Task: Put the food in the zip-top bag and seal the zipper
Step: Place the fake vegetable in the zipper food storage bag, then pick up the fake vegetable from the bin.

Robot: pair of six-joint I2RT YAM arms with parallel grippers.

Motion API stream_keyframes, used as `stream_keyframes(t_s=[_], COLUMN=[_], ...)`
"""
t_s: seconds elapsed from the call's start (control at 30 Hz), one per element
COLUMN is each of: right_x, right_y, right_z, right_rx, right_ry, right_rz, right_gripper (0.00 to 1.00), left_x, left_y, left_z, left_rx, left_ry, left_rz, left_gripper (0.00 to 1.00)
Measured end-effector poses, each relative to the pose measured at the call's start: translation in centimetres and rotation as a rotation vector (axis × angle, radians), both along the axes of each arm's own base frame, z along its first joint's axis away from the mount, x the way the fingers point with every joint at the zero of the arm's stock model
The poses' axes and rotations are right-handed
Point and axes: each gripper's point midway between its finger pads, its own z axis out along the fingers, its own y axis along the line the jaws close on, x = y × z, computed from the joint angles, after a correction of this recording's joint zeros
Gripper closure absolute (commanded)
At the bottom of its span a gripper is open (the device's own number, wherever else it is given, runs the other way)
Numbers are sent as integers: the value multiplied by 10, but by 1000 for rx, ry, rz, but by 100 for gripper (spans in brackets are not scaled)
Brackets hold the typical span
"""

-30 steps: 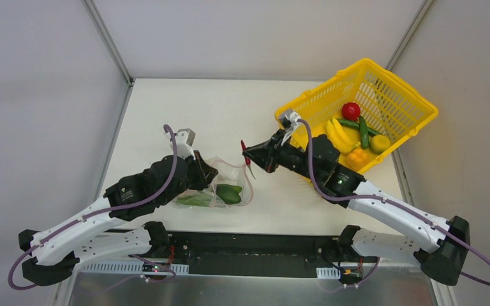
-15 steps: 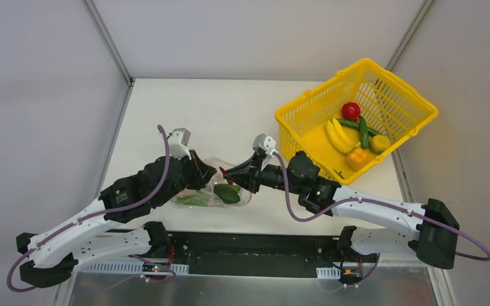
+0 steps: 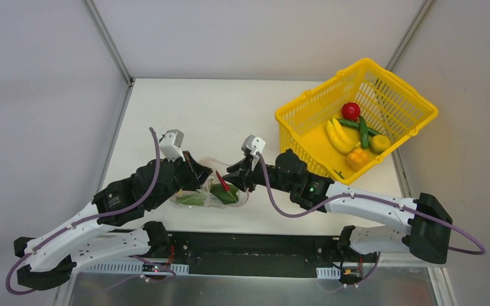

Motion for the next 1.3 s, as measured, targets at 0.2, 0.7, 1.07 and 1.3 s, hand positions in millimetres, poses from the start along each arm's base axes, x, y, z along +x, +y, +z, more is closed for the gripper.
stream_keyframes(t_s=[0.2,0.7,1.07,1.3], right_x=[-8,51,173,207], right_y=[3,-84,-268,-337], right_z=[11,104,82,12], right_rx=[-4,119,53,-31], right_ry=[29,-17,203,506], right_rz=[39,-414,-1096,-1301], right_gripper=[42,18,13,2], left_x=[0,3,3,2], left_y=[0,-1,-1,-1], left_z=[0,-4,-4,-3], left_rx=[2,17,16,16], left_ry=[0,6,6,5], left_rz=[3,9,9,9], left_gripper=[100,100,100,99])
